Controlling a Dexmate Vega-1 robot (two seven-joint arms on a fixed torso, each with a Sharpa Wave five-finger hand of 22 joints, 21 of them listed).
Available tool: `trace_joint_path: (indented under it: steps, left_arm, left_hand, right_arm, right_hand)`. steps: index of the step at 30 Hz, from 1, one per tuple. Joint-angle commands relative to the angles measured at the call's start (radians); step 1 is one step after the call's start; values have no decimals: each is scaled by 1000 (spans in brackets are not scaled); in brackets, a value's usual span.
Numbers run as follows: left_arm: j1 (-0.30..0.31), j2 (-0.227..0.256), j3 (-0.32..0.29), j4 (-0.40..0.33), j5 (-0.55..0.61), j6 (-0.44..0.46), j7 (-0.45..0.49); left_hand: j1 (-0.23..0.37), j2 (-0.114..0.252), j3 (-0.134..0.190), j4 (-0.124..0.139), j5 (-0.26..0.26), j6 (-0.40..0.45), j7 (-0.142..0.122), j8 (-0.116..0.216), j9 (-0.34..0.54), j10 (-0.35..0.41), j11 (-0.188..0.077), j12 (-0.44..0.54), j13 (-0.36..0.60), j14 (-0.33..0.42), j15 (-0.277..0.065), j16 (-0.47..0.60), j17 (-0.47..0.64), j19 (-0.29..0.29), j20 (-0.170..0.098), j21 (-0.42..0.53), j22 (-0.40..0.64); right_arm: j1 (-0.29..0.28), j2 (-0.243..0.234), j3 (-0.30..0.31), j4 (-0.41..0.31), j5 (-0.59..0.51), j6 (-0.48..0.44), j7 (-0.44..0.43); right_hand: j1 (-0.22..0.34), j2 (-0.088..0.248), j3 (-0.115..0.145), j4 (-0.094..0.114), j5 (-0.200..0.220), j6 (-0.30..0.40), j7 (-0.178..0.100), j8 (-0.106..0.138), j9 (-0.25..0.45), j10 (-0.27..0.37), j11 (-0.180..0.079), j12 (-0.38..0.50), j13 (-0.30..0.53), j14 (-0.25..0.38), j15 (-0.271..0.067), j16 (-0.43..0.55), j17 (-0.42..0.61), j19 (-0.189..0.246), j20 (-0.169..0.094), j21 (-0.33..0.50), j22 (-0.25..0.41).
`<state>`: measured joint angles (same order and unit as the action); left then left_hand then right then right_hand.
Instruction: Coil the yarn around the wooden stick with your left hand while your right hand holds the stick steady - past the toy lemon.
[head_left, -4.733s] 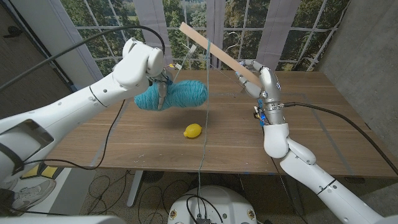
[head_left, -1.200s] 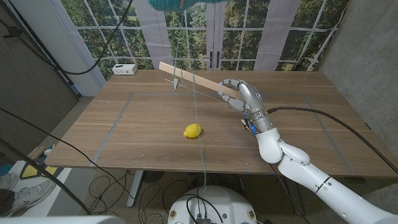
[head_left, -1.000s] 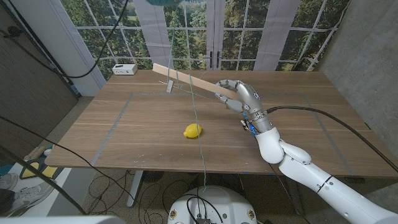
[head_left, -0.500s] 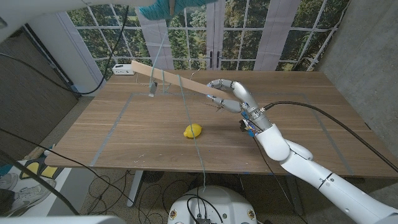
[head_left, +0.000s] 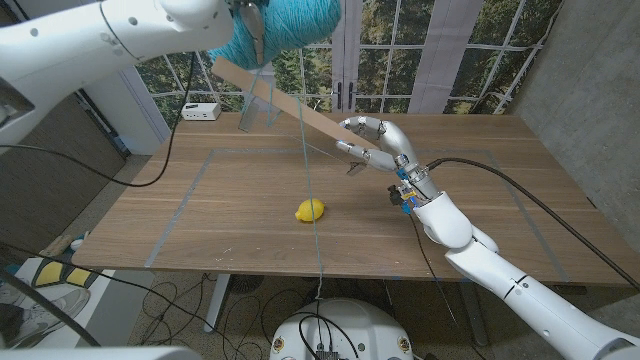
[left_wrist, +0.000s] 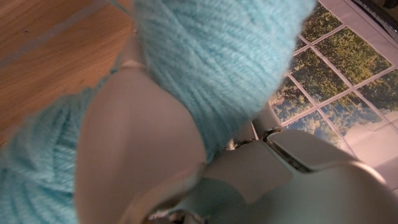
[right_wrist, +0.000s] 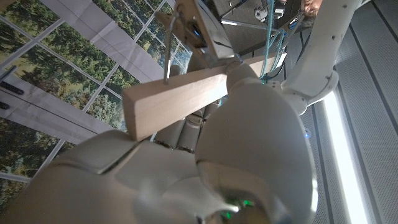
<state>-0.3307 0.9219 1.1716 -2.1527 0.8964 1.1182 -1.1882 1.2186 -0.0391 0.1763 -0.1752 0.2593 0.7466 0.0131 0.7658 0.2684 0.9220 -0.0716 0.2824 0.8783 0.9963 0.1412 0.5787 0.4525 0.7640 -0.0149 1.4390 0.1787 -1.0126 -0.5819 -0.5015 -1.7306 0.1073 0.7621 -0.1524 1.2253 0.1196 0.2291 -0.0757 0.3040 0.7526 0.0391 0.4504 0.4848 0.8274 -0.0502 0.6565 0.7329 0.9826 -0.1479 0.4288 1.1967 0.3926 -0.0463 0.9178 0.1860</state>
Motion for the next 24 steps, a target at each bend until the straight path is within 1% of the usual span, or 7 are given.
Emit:
trace_joint_path:
  steps: [1, 4, 7, 9, 12, 21, 24]
  left_arm:
    - [267, 76, -246, -60, 24, -85, -32]
    - [331, 101, -316, -91, 10, -84, -11]
    - [381, 125, -353, -104, 10, -89, -24]
    - [388, 126, -340, -93, 55, -92, -67]
    - [447, 126, -387, -90, 15, -110, -49]
    - [511, 84, -399, -59, 14, -204, -73]
    - [504, 69, -383, -48, 45, -225, -116]
  left_hand:
    - [102, 132, 116, 46, 5, 82, -47, 0, 3, 82, -71, 0, 5, 336, -370, 1, 250, -61, -184, 3, 2]
    - [102, 132, 115, 46, 5, 82, -45, -2, 4, 82, -72, -1, 6, 336, -370, 0, 250, -61, -184, 2, 2]
    - [102, 131, 115, 46, 5, 83, -46, -2, 4, 82, -72, -3, 6, 336, -370, 1, 253, -61, -184, 2, 2]
    - [102, 132, 115, 46, 6, 83, -46, -2, 5, 81, -71, -4, 7, 334, -370, -1, 252, -62, -184, 2, 2]
    - [103, 132, 115, 46, 6, 82, -45, -3, 6, 83, -71, -4, 7, 333, -370, -2, 251, -63, -184, 2, 2]
    - [104, 133, 114, 45, 6, 83, -43, -6, 7, 84, -69, -7, 9, 335, -370, -2, 254, -62, -184, 2, 2]
    - [104, 133, 114, 45, 6, 83, -43, -6, 8, 83, -69, -8, 11, 335, -370, -4, 252, -63, -184, 2, 2]
  right_arm:
    - [-31, 90, 104, 19, 30, -36, -17]
    - [-33, 110, 121, 33, 27, -72, -45]
    - [-29, 128, 132, 56, 37, -95, -64]
    - [-27, 139, 137, 72, 42, -103, -77]
    - [-21, 155, 140, 92, 59, -96, -84]
    - [-16, 193, 166, 91, -9, -107, -165]
    - [-17, 201, 175, 91, -23, -117, -189]
  right_hand:
    - [38, 40, 3, 5, 5, 187, -159, 3, 3, 91, -85, 0, 2, 8, -81, -2, 3, -4, -126, 7, 3]
    - [39, 41, 3, 5, 5, 188, -159, 3, 4, 92, -84, -1, 2, 9, -82, -2, 3, -4, -125, 9, 2]
    - [40, 41, 4, 5, 5, 188, -159, 1, 2, 92, -86, -1, 2, 10, -81, -2, 3, -4, -125, 10, 2]
    - [40, 41, 4, 4, 5, 186, -157, 1, 3, 93, -84, -1, 3, 11, -82, -2, 3, -4, -125, 11, 2]
    - [40, 41, 4, 5, 5, 187, -158, 0, 2, 91, -84, -2, 4, 11, -81, -3, 3, -6, -124, 12, 2]
    - [41, 41, 4, 5, 5, 188, -157, -1, 3, 93, -83, -4, 3, 11, -81, -4, 4, -7, -124, 15, 2]
    - [42, 41, 3, 4, 5, 188, -157, -2, 3, 94, -83, -5, 2, 11, -81, -4, 4, -7, -124, 16, 2]
